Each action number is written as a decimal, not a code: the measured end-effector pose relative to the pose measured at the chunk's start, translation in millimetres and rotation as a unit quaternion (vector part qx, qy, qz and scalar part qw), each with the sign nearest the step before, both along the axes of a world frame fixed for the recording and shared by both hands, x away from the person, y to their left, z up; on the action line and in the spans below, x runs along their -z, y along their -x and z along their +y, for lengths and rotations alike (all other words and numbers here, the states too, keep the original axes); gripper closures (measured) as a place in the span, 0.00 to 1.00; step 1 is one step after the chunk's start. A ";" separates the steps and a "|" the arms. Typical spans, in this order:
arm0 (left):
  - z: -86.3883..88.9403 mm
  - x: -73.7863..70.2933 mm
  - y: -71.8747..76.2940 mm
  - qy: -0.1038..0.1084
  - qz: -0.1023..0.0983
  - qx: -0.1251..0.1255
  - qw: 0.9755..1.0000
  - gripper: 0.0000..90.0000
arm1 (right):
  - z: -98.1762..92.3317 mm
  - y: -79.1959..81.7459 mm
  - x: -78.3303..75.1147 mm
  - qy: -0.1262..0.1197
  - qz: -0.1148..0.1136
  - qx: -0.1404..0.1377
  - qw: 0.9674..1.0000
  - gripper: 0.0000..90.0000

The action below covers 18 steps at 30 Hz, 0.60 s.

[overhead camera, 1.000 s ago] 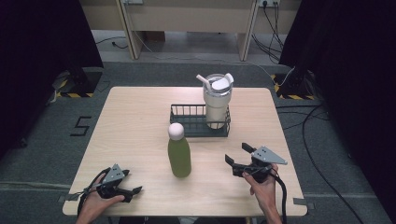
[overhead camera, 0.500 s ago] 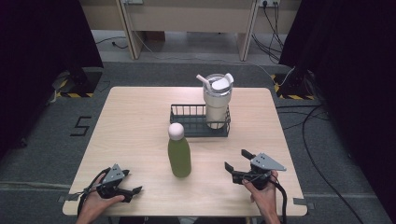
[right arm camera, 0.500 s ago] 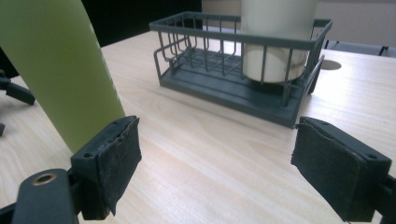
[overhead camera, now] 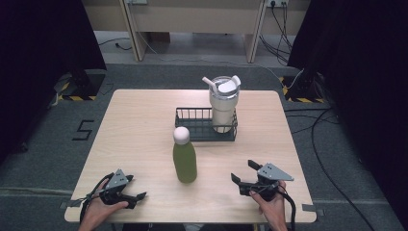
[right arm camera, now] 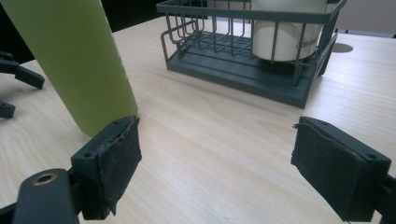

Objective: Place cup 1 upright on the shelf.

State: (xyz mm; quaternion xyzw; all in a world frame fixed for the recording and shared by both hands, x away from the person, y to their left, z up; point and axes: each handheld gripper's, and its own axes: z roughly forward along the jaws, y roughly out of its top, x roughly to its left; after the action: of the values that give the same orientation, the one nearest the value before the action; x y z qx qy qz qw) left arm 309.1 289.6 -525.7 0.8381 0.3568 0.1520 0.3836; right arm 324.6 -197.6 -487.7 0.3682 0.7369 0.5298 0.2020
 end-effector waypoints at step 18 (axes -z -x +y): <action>0.0 0.0 0.0 0.000 0.000 0.000 1.000 0.15 | -0.1 13.3 10.8 0.034 0.021 -0.012 0.999 0.17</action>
State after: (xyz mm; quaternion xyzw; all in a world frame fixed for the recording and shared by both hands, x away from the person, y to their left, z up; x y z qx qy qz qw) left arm 309.1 289.6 -525.7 0.8382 0.3568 0.1520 0.3835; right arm 311.3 -197.8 -498.5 0.3636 0.7628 0.4991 0.1921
